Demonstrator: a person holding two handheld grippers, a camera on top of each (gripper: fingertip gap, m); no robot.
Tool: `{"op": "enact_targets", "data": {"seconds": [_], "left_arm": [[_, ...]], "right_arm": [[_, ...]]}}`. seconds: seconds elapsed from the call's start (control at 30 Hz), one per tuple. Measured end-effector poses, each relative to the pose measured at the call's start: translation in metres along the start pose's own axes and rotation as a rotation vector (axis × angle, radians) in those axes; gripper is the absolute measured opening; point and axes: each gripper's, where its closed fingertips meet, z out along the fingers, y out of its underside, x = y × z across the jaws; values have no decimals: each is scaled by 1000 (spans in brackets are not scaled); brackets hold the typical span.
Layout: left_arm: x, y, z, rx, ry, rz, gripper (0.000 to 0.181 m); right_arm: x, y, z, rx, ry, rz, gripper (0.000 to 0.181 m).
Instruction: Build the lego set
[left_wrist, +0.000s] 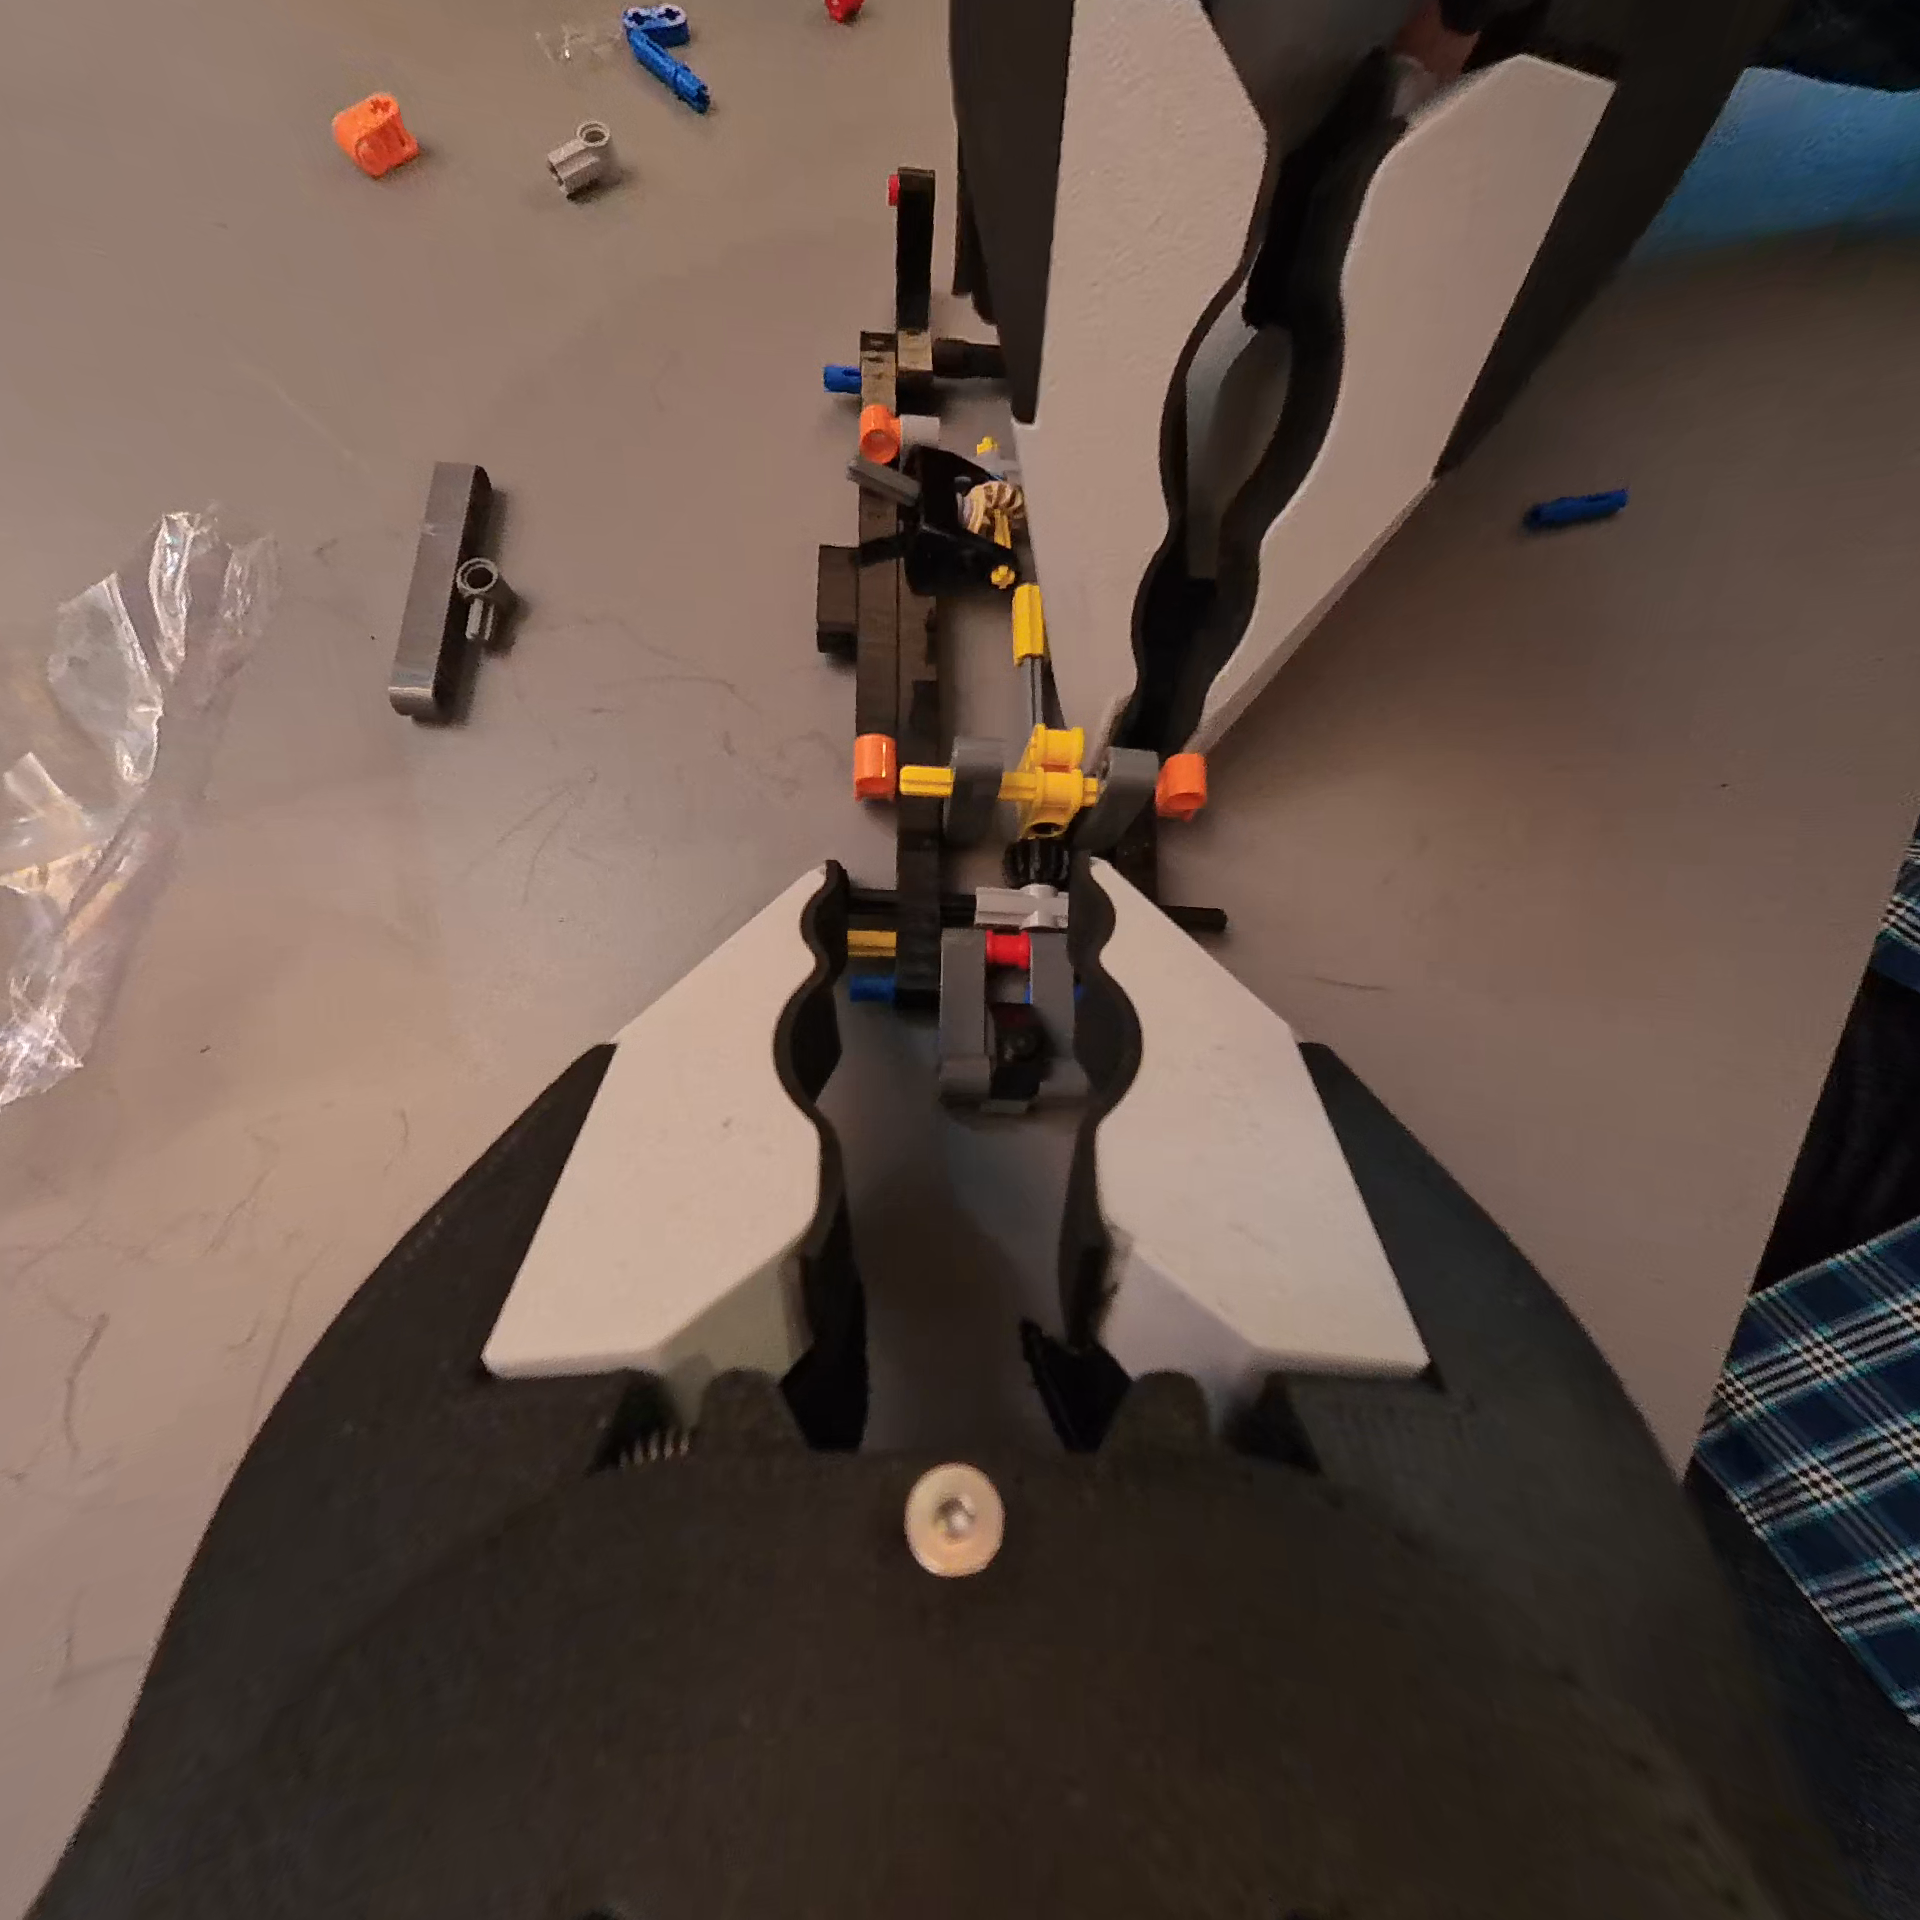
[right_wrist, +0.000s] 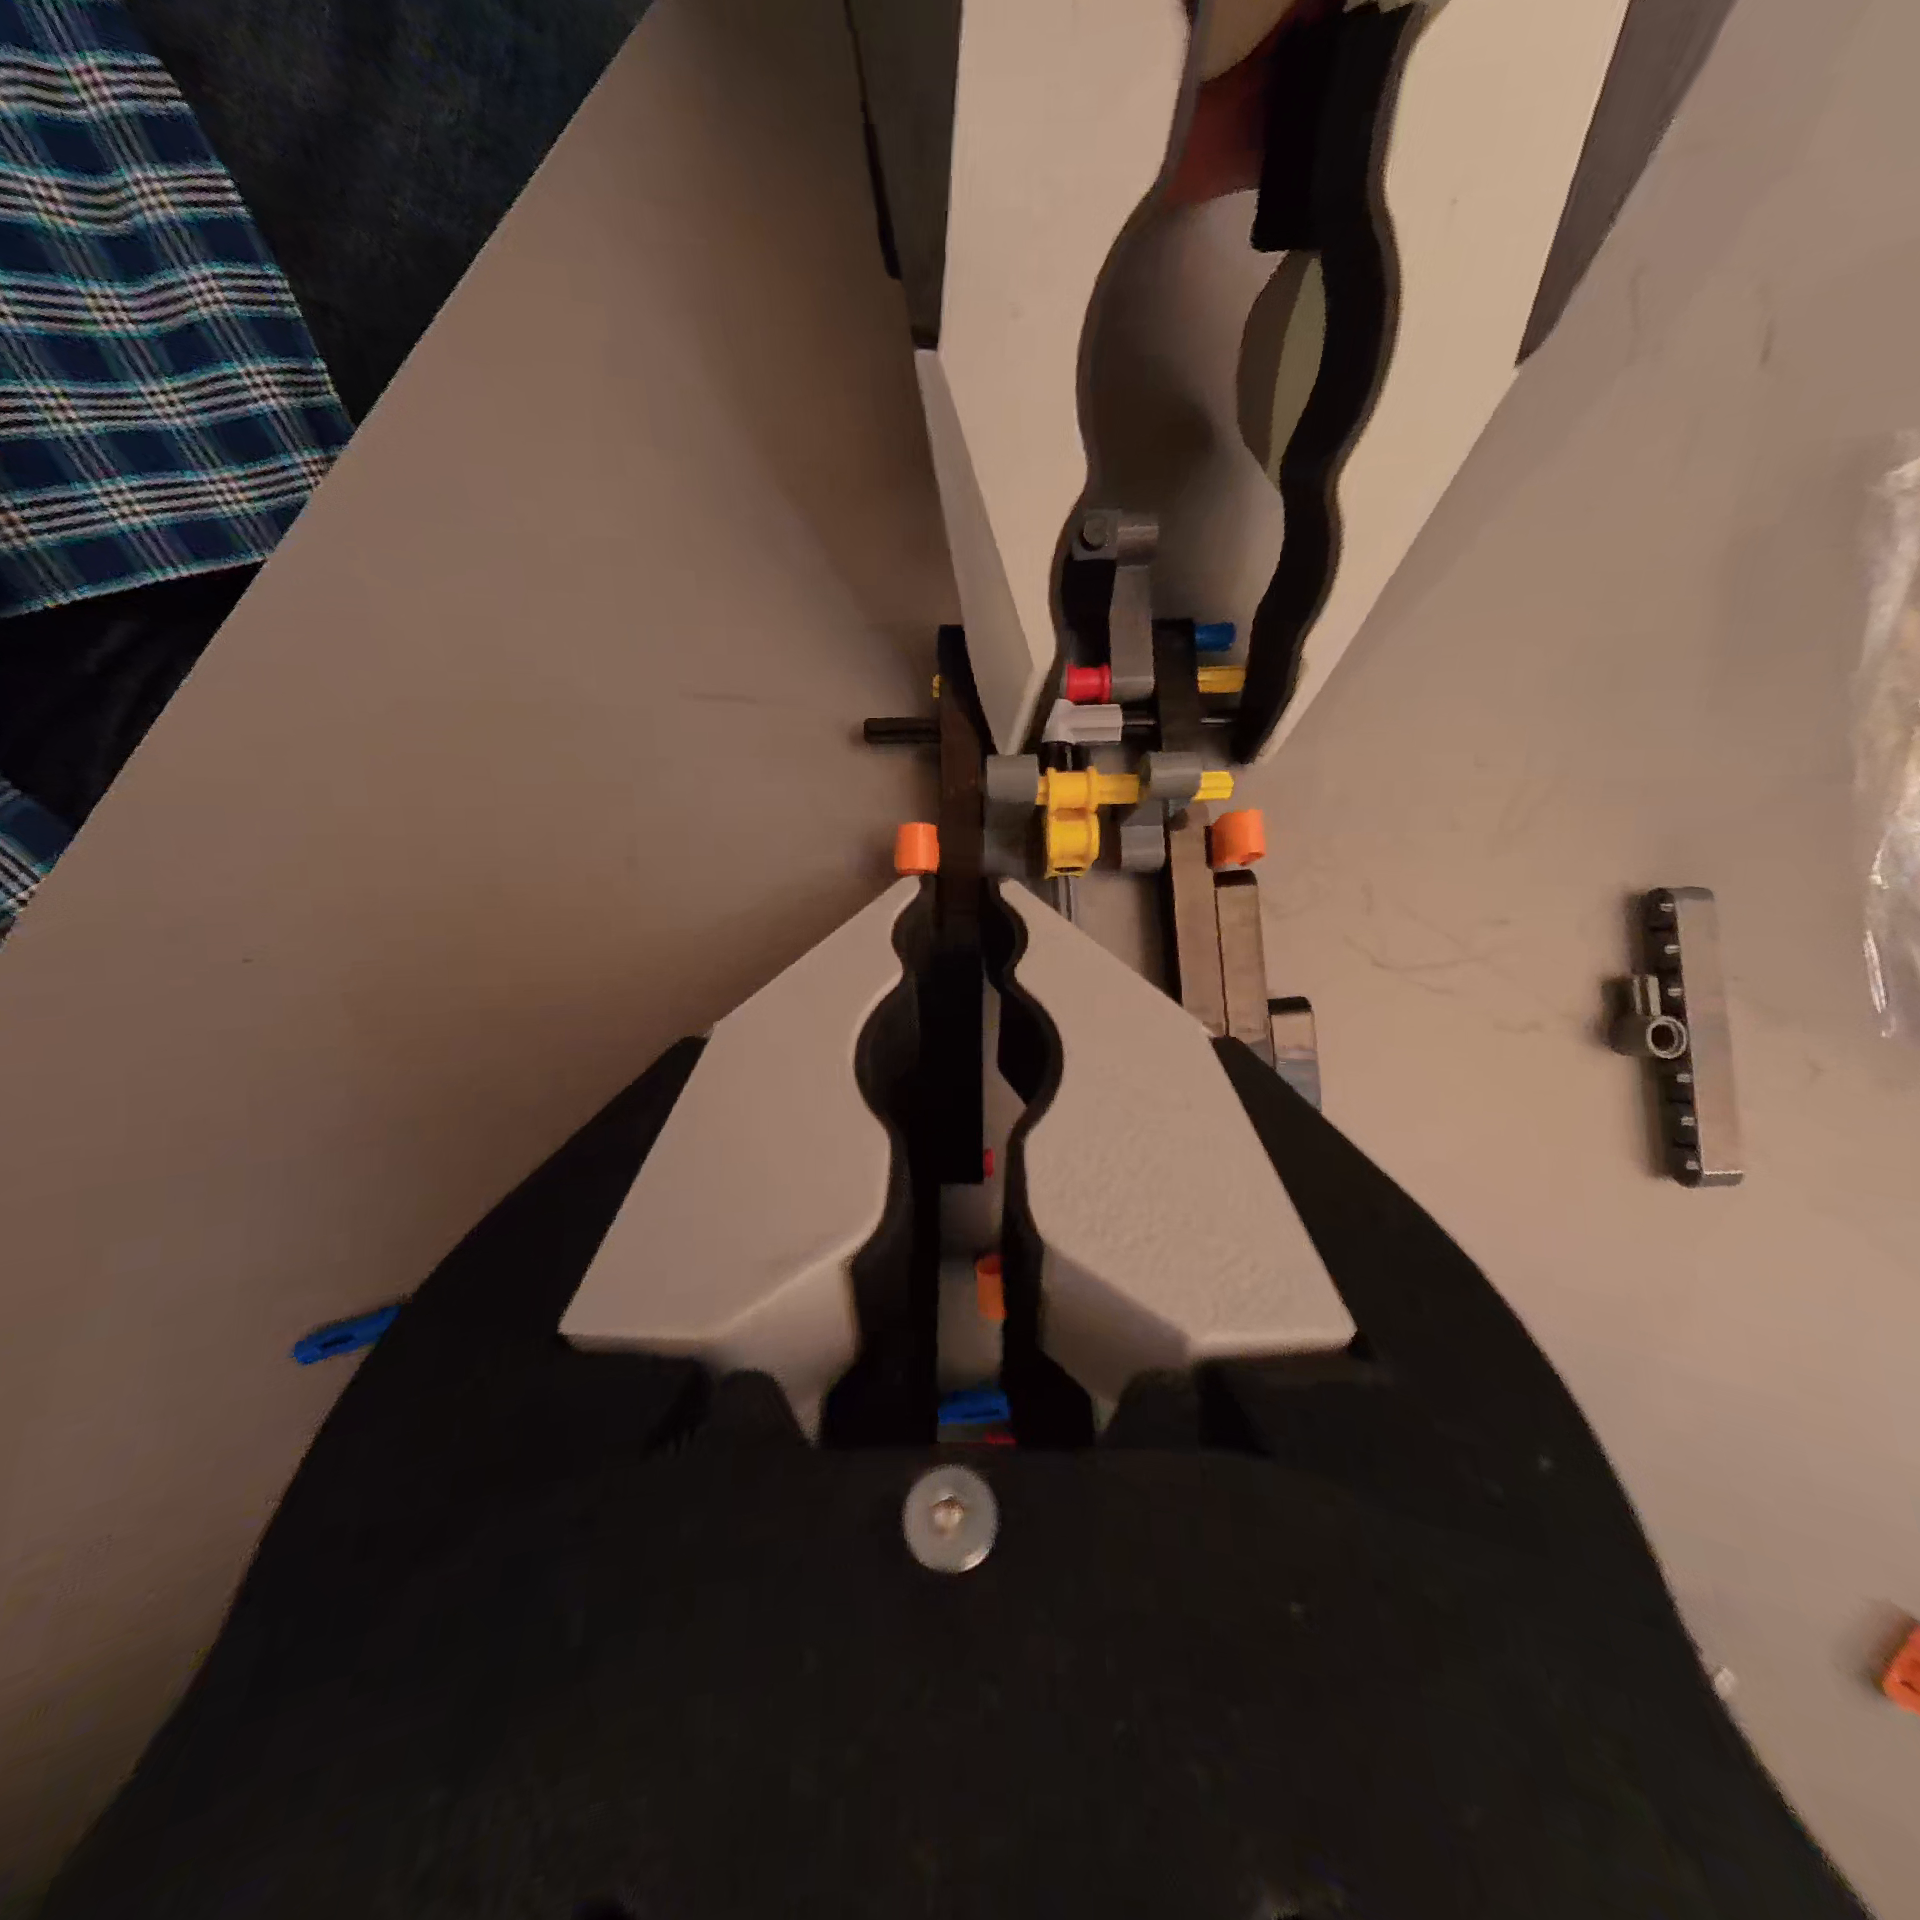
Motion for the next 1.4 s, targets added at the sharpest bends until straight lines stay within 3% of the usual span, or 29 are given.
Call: {"op": "enact_targets", "data": {"seconds": [0.57, 0.93, 1.13, 1.4], "left_arm": [[2, 0, 1, -3, -1, 21, 41], [6, 0, -7, 5, 28, -25, 42], [9, 13, -25, -42, -12, 82, 33], [12, 12, -21, -3, -4, 153, 29]], "right_arm": [[-6, -1, -1, 0, -114, -141, 4], [-7, 0, -2, 8, -98, -106, 6], [-7, 0, -2, 9, -113, -116, 6], [-7, 0, -2, 10, -115, -137, 5]]}}
